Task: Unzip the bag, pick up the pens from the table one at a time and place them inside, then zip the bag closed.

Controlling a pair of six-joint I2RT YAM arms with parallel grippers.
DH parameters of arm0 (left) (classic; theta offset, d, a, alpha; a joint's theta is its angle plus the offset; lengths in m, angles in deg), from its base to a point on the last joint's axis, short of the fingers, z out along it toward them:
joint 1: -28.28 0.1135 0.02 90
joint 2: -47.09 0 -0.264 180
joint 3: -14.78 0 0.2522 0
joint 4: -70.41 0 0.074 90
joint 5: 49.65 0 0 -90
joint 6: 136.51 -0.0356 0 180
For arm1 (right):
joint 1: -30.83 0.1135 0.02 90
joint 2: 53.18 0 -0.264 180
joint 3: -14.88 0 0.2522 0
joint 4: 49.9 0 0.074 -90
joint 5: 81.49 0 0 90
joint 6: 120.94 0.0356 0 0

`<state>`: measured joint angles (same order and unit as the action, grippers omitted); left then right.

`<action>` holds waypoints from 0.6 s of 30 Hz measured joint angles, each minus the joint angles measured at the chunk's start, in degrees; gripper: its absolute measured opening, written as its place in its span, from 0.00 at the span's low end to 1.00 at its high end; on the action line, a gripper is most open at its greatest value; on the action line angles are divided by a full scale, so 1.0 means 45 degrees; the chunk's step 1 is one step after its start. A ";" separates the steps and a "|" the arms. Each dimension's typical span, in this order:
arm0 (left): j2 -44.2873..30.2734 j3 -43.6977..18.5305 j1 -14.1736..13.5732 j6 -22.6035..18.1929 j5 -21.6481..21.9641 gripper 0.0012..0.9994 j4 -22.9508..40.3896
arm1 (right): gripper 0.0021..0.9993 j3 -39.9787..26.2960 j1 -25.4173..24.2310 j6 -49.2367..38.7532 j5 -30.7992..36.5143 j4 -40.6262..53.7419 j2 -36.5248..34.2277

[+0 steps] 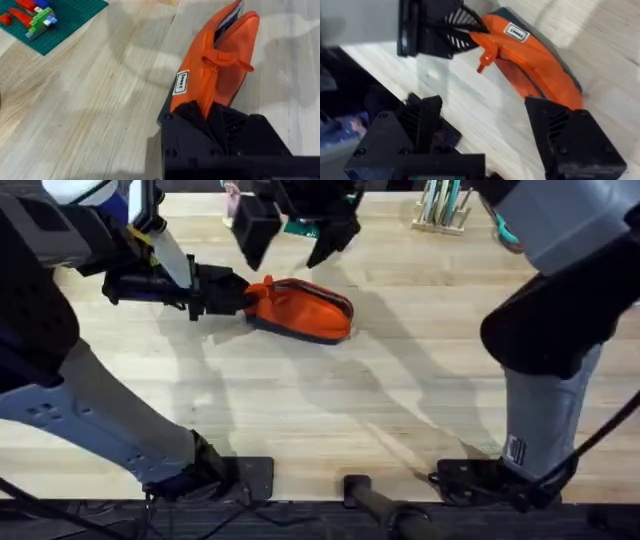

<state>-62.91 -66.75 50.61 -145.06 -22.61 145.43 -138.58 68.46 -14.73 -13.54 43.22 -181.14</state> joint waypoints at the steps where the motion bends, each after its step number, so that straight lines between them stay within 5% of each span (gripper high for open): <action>1: 0.0000 0.0000 0.0000 0.0000 0.0000 0.04 0.0000 | 1.00 0.0000 0.0118 0.0459 0.0106 -0.0124 0.0000; 10: 0.0000 0.0000 0.0000 0.0000 0.0000 0.04 -0.0005 | 1.00 0.0000 0.1387 0.5270 0.2888 -0.0516 0.0000; 18: 0.0000 0.0000 0.0000 0.0000 0.0000 0.04 -0.0005 | 1.00 0.0000 0.1863 0.6603 0.4641 -0.1165 -0.0121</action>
<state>-62.91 -66.75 50.61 -145.06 -22.61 145.41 -138.58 76.85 14.99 7.34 37.97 -181.69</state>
